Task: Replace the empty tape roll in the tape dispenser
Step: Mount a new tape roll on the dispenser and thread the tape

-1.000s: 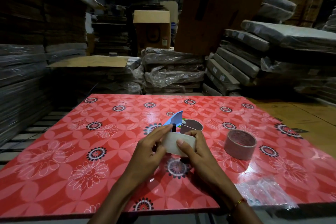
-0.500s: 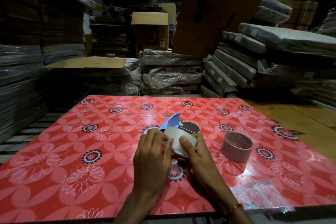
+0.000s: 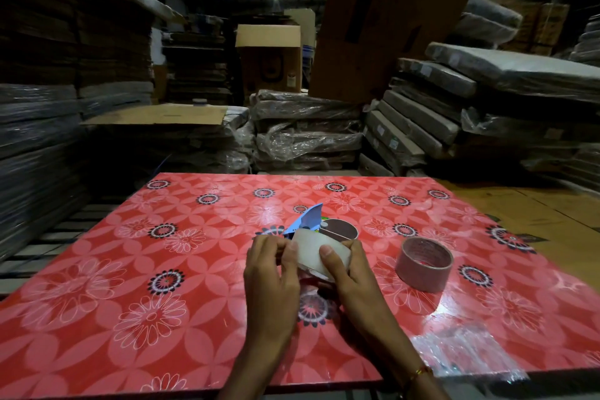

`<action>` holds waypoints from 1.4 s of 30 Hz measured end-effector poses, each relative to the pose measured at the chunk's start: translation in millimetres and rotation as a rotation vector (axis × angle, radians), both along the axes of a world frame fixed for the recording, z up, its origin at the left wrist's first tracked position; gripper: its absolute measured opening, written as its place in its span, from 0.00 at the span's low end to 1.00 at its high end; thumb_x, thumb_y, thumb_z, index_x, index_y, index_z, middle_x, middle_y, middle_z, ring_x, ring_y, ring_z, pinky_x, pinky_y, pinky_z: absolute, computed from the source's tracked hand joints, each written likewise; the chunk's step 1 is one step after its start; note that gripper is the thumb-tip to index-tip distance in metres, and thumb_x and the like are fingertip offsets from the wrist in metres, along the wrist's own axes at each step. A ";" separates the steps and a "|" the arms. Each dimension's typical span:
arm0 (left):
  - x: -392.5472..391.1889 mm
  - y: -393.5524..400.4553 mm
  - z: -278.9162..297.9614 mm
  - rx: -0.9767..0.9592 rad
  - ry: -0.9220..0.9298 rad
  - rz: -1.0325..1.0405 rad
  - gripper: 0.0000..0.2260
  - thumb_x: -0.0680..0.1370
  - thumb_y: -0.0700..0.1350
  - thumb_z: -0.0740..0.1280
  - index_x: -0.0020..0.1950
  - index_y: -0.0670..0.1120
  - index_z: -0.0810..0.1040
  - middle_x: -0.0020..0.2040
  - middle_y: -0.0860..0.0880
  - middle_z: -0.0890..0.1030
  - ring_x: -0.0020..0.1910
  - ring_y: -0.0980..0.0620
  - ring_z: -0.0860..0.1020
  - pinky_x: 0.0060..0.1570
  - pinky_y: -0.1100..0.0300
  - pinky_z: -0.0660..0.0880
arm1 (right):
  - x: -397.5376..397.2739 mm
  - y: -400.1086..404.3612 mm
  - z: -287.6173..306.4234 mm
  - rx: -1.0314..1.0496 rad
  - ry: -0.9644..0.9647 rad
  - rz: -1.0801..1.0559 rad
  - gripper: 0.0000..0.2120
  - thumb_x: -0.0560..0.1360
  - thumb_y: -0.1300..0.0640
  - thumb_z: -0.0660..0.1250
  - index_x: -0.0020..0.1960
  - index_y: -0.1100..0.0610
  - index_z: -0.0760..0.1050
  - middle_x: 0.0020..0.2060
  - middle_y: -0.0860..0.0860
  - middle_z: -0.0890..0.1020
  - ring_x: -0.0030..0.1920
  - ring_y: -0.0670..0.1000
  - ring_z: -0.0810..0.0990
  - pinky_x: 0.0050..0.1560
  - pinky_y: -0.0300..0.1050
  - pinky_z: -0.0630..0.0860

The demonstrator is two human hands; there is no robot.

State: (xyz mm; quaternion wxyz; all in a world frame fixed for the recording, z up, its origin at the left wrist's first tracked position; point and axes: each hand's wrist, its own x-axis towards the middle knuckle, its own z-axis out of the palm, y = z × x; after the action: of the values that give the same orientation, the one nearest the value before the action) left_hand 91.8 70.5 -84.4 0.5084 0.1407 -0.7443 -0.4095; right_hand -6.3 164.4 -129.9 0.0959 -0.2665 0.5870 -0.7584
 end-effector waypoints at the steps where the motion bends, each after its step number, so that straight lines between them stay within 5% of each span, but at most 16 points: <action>1: -1.5 3.8 1.3 -0.045 -0.010 0.010 0.04 0.79 0.42 0.68 0.44 0.44 0.77 0.44 0.50 0.76 0.46 0.48 0.75 0.48 0.53 0.73 | -0.5 0.0 -0.2 -0.014 -0.005 0.009 0.24 0.74 0.37 0.74 0.61 0.51 0.73 0.59 0.60 0.82 0.59 0.67 0.83 0.56 0.76 0.78; 5: -11.5 10.1 7.4 -0.224 -0.021 0.071 0.04 0.76 0.43 0.71 0.47 0.44 0.77 0.46 0.50 0.76 0.47 0.49 0.73 0.50 0.59 0.70 | -0.2 0.2 0.0 -0.084 -0.025 0.068 0.21 0.78 0.42 0.72 0.65 0.50 0.73 0.62 0.59 0.82 0.63 0.65 0.82 0.63 0.73 0.76; 12: -18.0 9.0 13.2 -0.414 -0.032 0.223 0.07 0.77 0.37 0.68 0.40 0.43 0.74 0.40 0.46 0.75 0.41 0.44 0.73 0.42 0.48 0.72 | -0.7 -2.5 -1.7 -0.041 -0.009 0.006 0.24 0.75 0.38 0.74 0.64 0.50 0.73 0.59 0.58 0.82 0.60 0.67 0.82 0.57 0.77 0.77; 16: -19.5 5.6 8.6 -0.288 -0.013 0.208 0.07 0.76 0.35 0.69 0.40 0.41 0.75 0.39 0.45 0.76 0.40 0.43 0.74 0.41 0.50 0.70 | -1.4 -4.2 -4.3 0.010 0.005 -0.034 0.25 0.74 0.37 0.74 0.60 0.53 0.72 0.57 0.63 0.80 0.57 0.70 0.80 0.52 0.77 0.77; 25: -22.0 -8.8 3.6 0.318 0.034 0.022 0.07 0.78 0.42 0.68 0.40 0.44 0.79 0.38 0.48 0.82 0.39 0.46 0.78 0.44 0.48 0.75 | 3.6 -2.0 0.1 0.039 0.022 -0.014 0.25 0.73 0.36 0.75 0.57 0.53 0.72 0.55 0.66 0.77 0.54 0.71 0.80 0.51 0.75 0.78; 28: -19.7 -15.7 6.0 0.442 0.032 -0.102 0.08 0.79 0.43 0.68 0.40 0.43 0.80 0.38 0.46 0.83 0.39 0.49 0.77 0.44 0.51 0.75 | 4.7 0.3 0.9 0.059 0.027 0.003 0.24 0.73 0.35 0.74 0.56 0.52 0.72 0.54 0.64 0.78 0.49 0.63 0.82 0.49 0.68 0.80; 30: -16.7 -19.2 7.1 0.468 0.028 -0.159 0.09 0.79 0.43 0.68 0.40 0.42 0.80 0.38 0.45 0.82 0.38 0.51 0.76 0.43 0.51 0.74 | 5.2 1.1 1.0 0.068 0.038 0.008 0.24 0.73 0.35 0.74 0.55 0.51 0.73 0.53 0.64 0.77 0.47 0.59 0.81 0.45 0.66 0.79; 35: -6.2 -17.3 5.1 0.337 -0.003 -0.131 0.07 0.79 0.45 0.68 0.43 0.45 0.82 0.40 0.48 0.84 0.40 0.52 0.80 0.44 0.55 0.76 | 5.5 0.9 3.1 0.085 0.041 -0.016 0.24 0.73 0.34 0.73 0.56 0.50 0.73 0.54 0.63 0.77 0.53 0.69 0.79 0.46 0.67 0.79; 42: -0.9 -6.9 -1.1 0.237 0.009 -0.055 0.04 0.77 0.40 0.70 0.43 0.45 0.81 0.43 0.47 0.82 0.45 0.50 0.81 0.47 0.58 0.77 | 10.6 5.3 8.2 0.133 0.140 -0.042 0.21 0.74 0.34 0.71 0.56 0.48 0.74 0.52 0.55 0.79 0.53 0.60 0.82 0.53 0.66 0.81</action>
State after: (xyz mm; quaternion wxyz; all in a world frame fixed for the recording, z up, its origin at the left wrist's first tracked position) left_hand 90.9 63.6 -85.6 0.4802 0.1776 -0.6920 -0.5089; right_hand 4.3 169.7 -121.7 0.0564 -0.2996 0.6469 -0.6990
